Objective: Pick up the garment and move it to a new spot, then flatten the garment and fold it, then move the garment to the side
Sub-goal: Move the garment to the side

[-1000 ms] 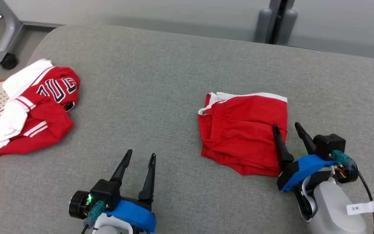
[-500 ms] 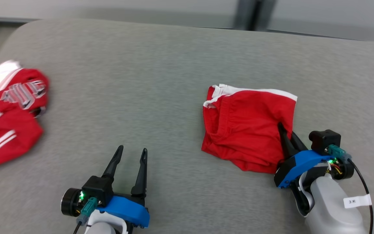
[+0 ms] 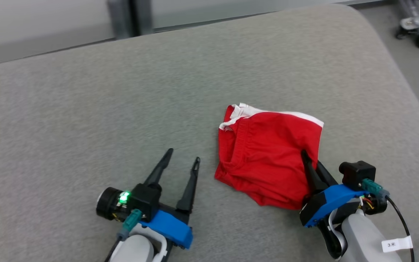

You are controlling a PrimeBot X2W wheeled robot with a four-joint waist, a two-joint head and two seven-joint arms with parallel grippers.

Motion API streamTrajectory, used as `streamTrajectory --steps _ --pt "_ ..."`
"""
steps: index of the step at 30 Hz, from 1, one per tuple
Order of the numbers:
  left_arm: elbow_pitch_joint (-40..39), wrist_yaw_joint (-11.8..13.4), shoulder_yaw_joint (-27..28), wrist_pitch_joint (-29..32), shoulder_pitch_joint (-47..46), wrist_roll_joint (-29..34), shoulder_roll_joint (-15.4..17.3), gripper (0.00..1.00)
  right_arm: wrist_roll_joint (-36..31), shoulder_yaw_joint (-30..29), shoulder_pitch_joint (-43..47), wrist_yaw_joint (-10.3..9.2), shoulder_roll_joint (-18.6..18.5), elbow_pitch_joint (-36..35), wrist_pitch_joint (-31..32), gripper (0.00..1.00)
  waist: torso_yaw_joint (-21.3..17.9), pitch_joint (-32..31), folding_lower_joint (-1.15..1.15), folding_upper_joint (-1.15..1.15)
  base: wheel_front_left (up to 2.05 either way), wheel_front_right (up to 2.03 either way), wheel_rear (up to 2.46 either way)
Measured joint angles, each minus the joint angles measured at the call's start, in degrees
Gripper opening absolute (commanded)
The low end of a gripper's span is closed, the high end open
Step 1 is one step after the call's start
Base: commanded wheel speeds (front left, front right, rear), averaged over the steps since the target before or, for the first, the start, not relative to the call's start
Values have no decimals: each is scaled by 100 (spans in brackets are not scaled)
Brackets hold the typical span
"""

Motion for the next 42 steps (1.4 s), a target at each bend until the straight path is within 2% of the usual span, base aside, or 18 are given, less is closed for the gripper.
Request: streamTrajectory --steps 4,7,10,13,20,25,26,27,28,29,33,35,36,38,39,40,41,42 --pt "42 -2 -276 -1 -58 -65 7 100 49 88 135 -1 -5 -113 0 0 -396 -59 0 0 0 0 0" --pt "75 -2 -397 -1 -70 -118 60 100 -48 103 136 0 -2 -152 0 0 -551 -81 0 0 0 0 0" --pt "130 -3 -483 0 -72 -153 118 100 -316 30 41 -1 -8 -74 1 0 -525 -24 -1 0 0 0 0" --pt "156 -3 -504 0 -76 -194 225 100 -850 -65 -346 0 -44 175 1 0 -412 60 0 0 0 0 0" --pt "113 -3 -411 -1 -157 -198 390 100 -1785 -495 -1505 1 -879 733 469 0 26 307 0 0 0 0 0" --pt "16 -3 -355 -2 -237 -197 407 100 -2327 -1103 -2039 1 -1547 1037 846 0 406 490 0 0 0 0 0" --pt "-29 -4 -344 -3 -268 -197 391 100 -2537 -1395 -2154 1 -1748 1120 958 0 552 561 0 0 0 0 0" --pt "-29 -4 -344 -3 -268 -197 391 100 -2537 -1395 -2154 1 -1748 1120 958 0 552 561 0 0 0 0 0" --pt "-67 -4 -310 -12 -299 -197 383 100 -2763 -1663 -2223 1 -1898 1163 1088 0 675 633 0 0 0 0 0" --pt "-67 -4 -310 -12 -299 -197 383 100 -2763 -1663 -2223 1 -1898 1163 1088 0 675 633 0 0 0 0 0" --pt "-152 -7 -293 -20 -356 -188 368 100 -3311 -2263 -2324 1 -2052 1079 1249 0 864 807 0 0 0 0 0" --pt "-167 -15 -294 -20 -366 -187 366 100 -3456 -2453 -2371 1 -2049 980 1199 17 899 852 0 0 0 0 0" --pt "-175 -16 -294 -20 -369 -183 366 100 -3556 -2513 -2392 1 -2042 939 1182 20 909 870 0 0 0 0 0" --pt "-172 -18 -296 -21 -397 -181 361 100 -3690 -2703 -2410 1 -2000 867 1151 15 920 890 0 0 0 0 0" --pt "-165 -18 -296 -21 -406 -181 358 100 -3769 -2814 -2412 1 -1972 814 1145 18 922 892 0 0 0 0 0" --pt "-153 -19 -296 -21 -414 -181 358 100 -3840 -2933 -2412 1 -1947 769 1120 85 924 890 0 0 0 0 0" --pt "-138 -20 -299 -21 -425 -181 355 100 -3932 -3034 -2413 1 -1918 720 1101 100 929 886 0 0 0 0 0" --pt "-122 -20 -302 -21 -434 -181 350 100 -4006 -3141 -2414 1 -1862 657 1090 100 934 881 -1 0 0 0 0"
